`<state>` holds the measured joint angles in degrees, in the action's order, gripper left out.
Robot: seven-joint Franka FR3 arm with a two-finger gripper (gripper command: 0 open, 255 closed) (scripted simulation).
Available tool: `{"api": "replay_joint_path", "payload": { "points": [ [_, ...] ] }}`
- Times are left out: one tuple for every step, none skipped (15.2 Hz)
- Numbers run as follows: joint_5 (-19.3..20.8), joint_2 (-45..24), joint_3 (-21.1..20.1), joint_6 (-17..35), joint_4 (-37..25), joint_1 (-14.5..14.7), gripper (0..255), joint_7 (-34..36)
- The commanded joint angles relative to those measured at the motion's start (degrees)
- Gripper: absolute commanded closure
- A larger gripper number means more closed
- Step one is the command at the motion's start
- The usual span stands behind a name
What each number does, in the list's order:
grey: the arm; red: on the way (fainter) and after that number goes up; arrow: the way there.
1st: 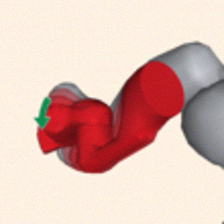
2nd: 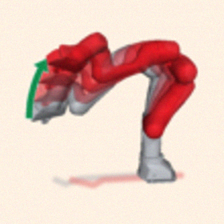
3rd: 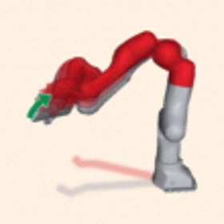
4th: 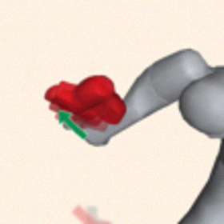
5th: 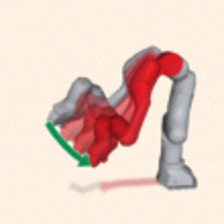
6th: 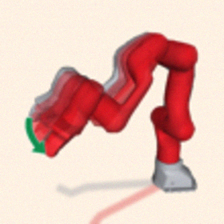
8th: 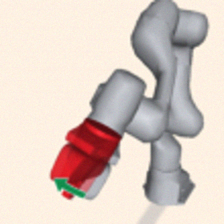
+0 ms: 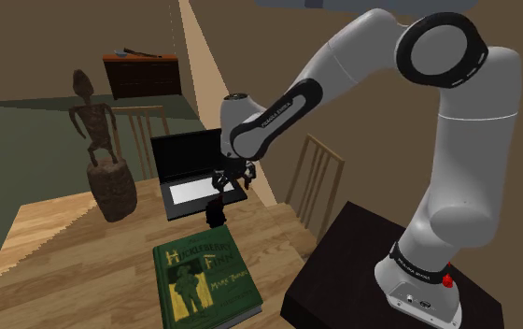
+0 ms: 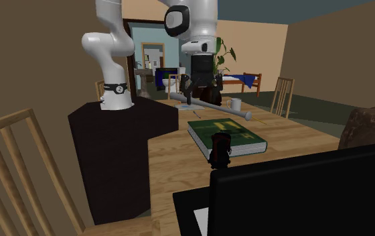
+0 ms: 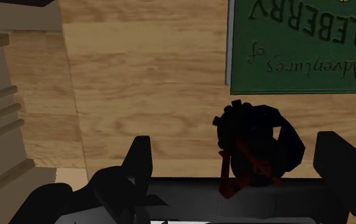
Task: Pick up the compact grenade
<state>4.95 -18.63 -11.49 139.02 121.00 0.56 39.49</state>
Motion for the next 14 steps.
{"api": "replay_joint_path", "payload": {
  "points": [
    [1.19,-4.90,0.93,0.79,-4.30,0.91,0,2.71],
    [1.57,-7.15,1.42,1.00,-6.42,1.35,0,3.81],
    [1.88,-9.40,1.92,1.15,-8.62,1.77,0,4.84],
    [2.12,-11.65,2.42,1.22,-10.90,2.19,0,5.81],
    [2.30,-13.90,2.89,1.21,-13.25,2.57,0,6.73],
    [2.43,-16.16,3.36,1.14,-15.70,2.94,0,7.59],
    [2.50,-18.43,3.81,0.99,-18.24,3.29,0,8.40],
    [2.51,-20.73,4.25,0.76,-20.88,3.62,0,9.17],
    [2.49,-23.05,4.67,0.45,-23.62,3.91,0,9.89],
    [2.48,-23.47,4.75,0.39,-24.13,3.97,0,10.02],
    [2.55,-24.06,4.82,0.83,-24.27,4.02,0,10.06],
    [2.62,-24.65,4.89,1.27,-24.43,4.07,0,10.10],
    [2.69,-25.26,4.96,1.70,-24.60,4.13,0,10.15],
    [2.76,-25.87,5.04,2.13,-24.78,4.18,0,10.19]
  ]
}}
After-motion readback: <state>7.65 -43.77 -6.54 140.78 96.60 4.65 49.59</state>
